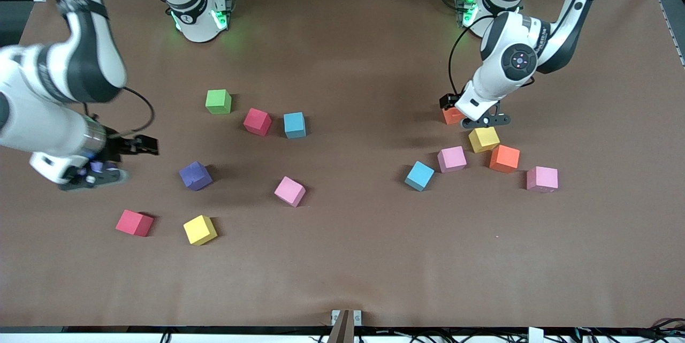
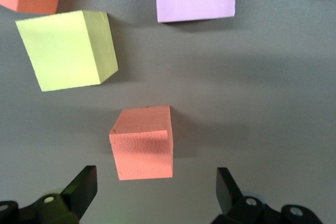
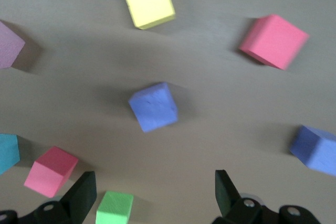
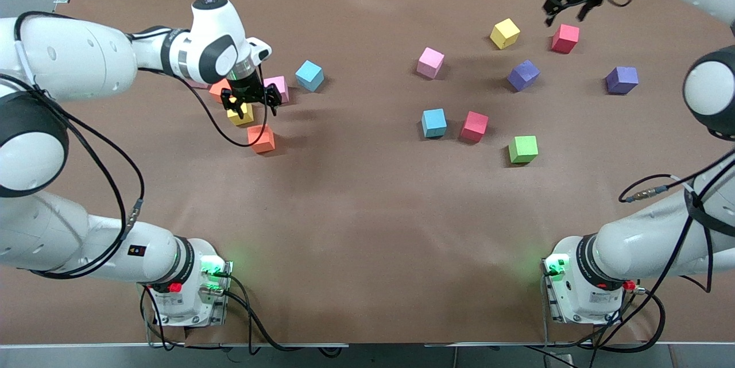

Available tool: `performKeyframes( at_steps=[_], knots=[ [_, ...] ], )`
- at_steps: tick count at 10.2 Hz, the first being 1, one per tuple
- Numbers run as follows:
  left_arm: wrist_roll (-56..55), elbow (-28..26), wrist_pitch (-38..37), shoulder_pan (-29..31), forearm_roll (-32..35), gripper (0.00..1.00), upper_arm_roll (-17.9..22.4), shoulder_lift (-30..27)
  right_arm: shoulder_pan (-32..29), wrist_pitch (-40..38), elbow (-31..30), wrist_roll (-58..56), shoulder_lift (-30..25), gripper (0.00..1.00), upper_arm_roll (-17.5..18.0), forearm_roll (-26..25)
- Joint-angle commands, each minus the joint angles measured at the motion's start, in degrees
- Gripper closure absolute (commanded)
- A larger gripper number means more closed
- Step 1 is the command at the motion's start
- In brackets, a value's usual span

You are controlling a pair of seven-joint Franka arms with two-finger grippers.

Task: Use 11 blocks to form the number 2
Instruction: 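Grasp and lift the blue block and orange block with both grippers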

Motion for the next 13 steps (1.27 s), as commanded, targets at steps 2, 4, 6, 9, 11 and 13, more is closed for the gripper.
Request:
performKeyframes(
  at_steps=[2,4,6,9,11,13],
  knots=[
    [-1.18,-4.21,6.93,0.29,-1.26,0.0,-1.21,0.57,1.64,5.11,0.29,-0.84,5.63,0.0,1.79,-0.44],
    [-2.49,-4.3,9.21,0.29,-1.26,0.0,-1.13,4.68,1.38,6.34,-0.4,-1.02,6.79,0.0,1.79,-0.79],
    [-4.52,-4.3,10.28,0.02,-1.08,0.0,-1.04,6.03,1.64,7.31,-2.16,-1.02,6.43,0.0,1.79,-0.88],
    [-4.52,-4.39,10.11,0.02,0.32,0.0,-0.86,6.47,1.29,13.29,-8.58,-1.11,5.99,0.0,1.79,-0.97],
    [-4.53,-4.13,8.28,0.2,0.41,0.0,-0.86,5.69,0.24,13.99,-8.85,-4.95,6.43,0.0,1.62,-1.06],
    [-4.52,-2.73,2.22,0.72,1.9,0.0,-0.86,2.7,-0.29,15.22,-8.76,-5.5,7.48,0.0,1.53,-2.54]
  ],
)
